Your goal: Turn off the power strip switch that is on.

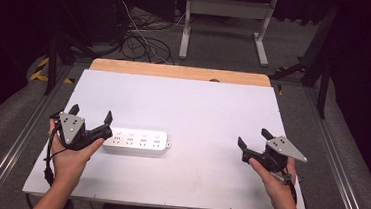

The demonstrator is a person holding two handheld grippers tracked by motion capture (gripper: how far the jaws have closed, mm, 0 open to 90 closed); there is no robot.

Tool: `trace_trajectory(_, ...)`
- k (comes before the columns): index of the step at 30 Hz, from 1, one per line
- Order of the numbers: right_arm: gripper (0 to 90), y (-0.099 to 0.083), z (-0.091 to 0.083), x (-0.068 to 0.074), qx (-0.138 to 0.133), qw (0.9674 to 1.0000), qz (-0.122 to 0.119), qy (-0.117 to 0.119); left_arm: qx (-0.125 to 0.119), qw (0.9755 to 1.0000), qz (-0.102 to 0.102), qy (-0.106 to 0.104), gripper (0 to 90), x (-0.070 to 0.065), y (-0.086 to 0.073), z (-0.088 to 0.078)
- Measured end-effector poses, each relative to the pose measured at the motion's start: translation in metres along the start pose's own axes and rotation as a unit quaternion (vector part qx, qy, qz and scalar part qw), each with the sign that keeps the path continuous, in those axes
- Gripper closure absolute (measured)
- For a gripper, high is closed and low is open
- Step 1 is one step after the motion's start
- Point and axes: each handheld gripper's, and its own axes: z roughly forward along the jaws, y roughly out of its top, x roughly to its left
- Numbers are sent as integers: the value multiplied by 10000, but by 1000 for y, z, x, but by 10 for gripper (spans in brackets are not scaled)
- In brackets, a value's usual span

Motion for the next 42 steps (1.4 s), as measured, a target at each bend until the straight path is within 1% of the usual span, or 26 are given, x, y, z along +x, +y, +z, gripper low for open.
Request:
trace_trajectory(5, 122, 0, -1, -1, -18, 10000, 1, -16, -5, 10000, 63, -33, 26, 0, -1, 1)
trace_trajectory(7, 100, 0, -1, -1, -42, 10000, -13, -26, 6, 10000, 89, -42, 26, 0, -1, 1)
trace_trajectory(8, 83, 1, -1, -1, -103, 9999, 22, -21, -1, 10000, 84, -35, 29, 0, -1, 1)
trace_trajectory(10, 81, 1, -1, -1, -130, 9999, 28, -14, -4, 10000, 78, -33, 30, 1, -1, 1)
trace_trajectory(11, 62, 1, -2, 0, -154, 9999, 6, 9, -4, 10000, 80, -27, 31, 1, -1, 1)
trace_trajectory(14, 46, 2, -2, 0, -183, 9998, 13, 33, 19, 10000, 71, -40, 33, 1, -2, 2)
trace_trajectory(17, 20, 1, -1, 1, -178, 9997, -78, 146, 24, 10000, 76, -45, 36, 1, -2, 2)
trace_trajectory(22, 20, 1, 0, 3, -202, 9995, -135, 185, 18, 10000, 87, -39, 44, 1, -2, 2)
trace_trajectory(27, 20, 1, -1, 2, -189, 9997, -85, 161, 22, 10000, 77, -40, 44, 2, -2, 3)
trace_trajectory(42, 29, 1, -1, 1, -155, 9997, -86, 169, 57, 10000, 59, -46, 47, 3, -3, 2)
